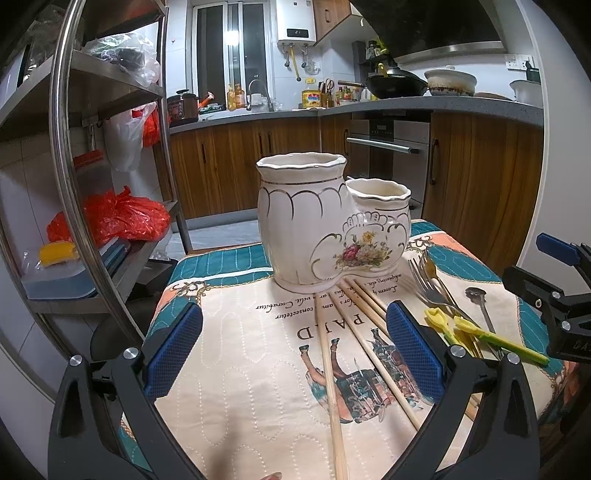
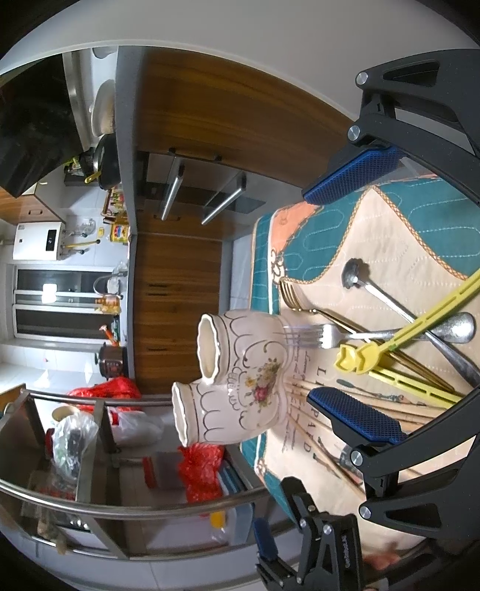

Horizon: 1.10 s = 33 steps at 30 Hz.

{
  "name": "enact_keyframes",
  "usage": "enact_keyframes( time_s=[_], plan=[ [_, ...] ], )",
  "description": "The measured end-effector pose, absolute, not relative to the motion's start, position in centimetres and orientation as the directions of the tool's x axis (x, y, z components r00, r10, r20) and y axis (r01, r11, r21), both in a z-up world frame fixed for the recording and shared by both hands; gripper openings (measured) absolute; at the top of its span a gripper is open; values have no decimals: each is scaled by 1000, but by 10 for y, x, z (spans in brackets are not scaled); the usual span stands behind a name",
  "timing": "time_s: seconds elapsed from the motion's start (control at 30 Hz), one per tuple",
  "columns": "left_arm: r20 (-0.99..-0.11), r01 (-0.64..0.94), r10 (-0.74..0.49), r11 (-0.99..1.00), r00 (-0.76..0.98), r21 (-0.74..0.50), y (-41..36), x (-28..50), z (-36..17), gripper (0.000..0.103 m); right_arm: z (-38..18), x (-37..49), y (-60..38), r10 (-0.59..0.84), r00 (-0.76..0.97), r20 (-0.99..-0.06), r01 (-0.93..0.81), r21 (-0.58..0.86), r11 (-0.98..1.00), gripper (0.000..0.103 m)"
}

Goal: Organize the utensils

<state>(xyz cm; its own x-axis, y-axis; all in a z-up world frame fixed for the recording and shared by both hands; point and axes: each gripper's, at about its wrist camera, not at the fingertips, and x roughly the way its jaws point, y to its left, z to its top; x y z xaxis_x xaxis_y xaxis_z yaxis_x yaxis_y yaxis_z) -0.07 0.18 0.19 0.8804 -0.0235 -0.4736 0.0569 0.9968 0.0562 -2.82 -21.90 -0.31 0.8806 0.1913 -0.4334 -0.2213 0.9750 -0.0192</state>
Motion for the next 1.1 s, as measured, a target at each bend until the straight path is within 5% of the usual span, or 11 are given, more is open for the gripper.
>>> enact_keyframes(
  time_s=[1.1],
  plan=[
    [-480,64,-21,995,877,74,0,1,-1,98,-2,-30,-221,186,884,-429,-218,-27,975,98]
  ],
)
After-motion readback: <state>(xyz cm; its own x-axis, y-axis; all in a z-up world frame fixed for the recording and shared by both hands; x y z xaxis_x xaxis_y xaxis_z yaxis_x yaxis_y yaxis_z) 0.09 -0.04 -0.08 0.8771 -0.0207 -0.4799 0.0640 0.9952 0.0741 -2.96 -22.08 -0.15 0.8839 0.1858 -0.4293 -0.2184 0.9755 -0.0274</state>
